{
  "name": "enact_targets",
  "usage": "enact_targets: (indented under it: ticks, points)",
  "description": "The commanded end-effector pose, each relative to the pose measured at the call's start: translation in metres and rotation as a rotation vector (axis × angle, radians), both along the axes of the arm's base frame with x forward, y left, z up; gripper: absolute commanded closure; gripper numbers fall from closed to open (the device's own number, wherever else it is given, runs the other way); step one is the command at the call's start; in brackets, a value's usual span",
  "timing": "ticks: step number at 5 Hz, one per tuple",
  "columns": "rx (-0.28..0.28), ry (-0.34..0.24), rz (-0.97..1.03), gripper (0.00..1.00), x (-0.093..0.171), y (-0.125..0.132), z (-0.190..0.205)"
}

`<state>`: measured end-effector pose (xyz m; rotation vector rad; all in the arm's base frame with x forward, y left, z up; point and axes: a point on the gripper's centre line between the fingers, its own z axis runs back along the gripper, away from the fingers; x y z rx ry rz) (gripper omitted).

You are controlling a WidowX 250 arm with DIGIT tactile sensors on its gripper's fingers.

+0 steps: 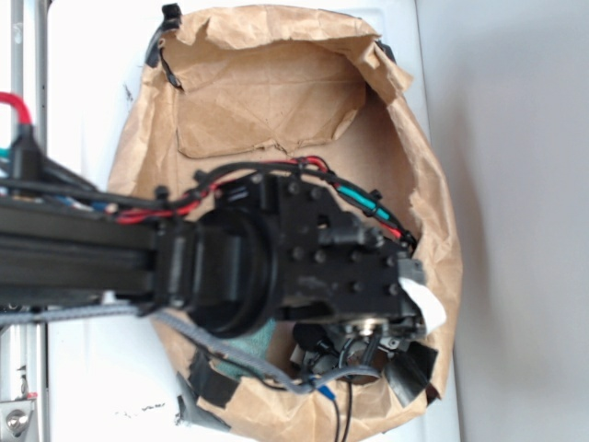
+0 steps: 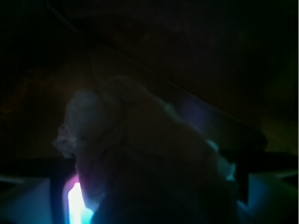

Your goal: Grab the white paper.

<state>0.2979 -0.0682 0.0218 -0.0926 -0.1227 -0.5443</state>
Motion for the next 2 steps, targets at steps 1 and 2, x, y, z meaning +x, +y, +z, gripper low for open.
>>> enact_targets:
  ticks: [1, 2]
  points:
    - [0.002, -0.065, 0.186, 1.0, -0.02, 0.03, 0.085]
    - [0.088, -0.043, 0.369, 1.0, -0.036, 0.066, 0.112]
